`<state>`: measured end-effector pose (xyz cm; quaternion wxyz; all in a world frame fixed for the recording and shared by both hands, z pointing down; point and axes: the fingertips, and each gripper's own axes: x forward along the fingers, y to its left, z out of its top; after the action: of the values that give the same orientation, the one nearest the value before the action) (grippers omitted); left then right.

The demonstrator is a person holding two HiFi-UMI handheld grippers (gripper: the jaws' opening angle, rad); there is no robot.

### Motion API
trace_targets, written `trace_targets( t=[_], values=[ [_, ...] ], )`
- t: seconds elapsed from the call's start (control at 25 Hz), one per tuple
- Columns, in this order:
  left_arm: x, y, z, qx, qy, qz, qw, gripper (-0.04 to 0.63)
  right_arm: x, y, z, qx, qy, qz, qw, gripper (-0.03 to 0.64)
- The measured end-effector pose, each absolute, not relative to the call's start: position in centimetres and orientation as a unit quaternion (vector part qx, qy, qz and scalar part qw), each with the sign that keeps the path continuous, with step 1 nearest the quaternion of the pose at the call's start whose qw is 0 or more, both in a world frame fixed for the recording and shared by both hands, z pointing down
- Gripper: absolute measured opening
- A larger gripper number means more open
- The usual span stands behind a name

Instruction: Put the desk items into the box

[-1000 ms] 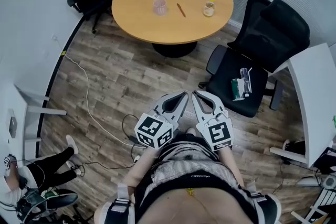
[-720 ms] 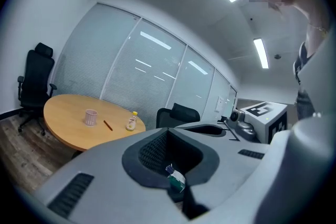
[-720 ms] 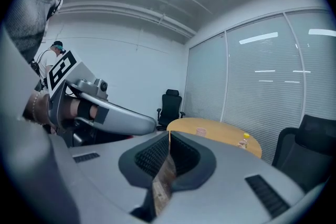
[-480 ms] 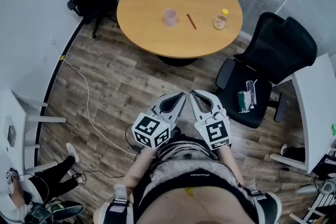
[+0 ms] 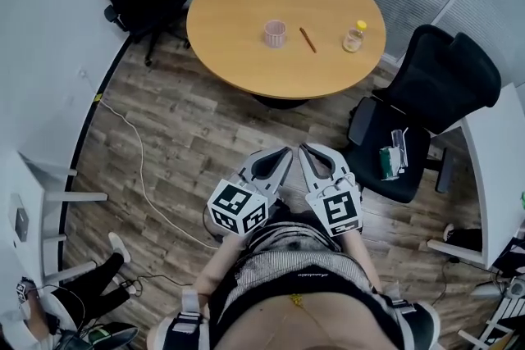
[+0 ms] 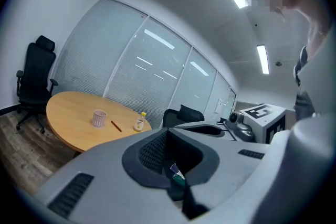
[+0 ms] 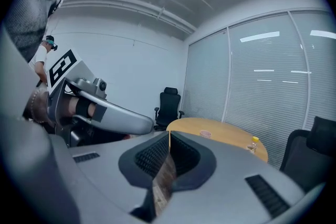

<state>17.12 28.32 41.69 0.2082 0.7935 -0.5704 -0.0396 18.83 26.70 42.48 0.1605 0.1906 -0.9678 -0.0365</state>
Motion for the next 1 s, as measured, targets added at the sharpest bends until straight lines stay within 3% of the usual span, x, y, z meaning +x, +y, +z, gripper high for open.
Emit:
trace_targets(
  t=[1.0],
  values=[
    [12.3, 27.3, 42.4, 0.765, -0.605, -0.05, 0.217, 0.018, 13.7, 25.8, 43.0, 0.153, -0.976, -0.039, 0.151, 0.023]
  ],
)
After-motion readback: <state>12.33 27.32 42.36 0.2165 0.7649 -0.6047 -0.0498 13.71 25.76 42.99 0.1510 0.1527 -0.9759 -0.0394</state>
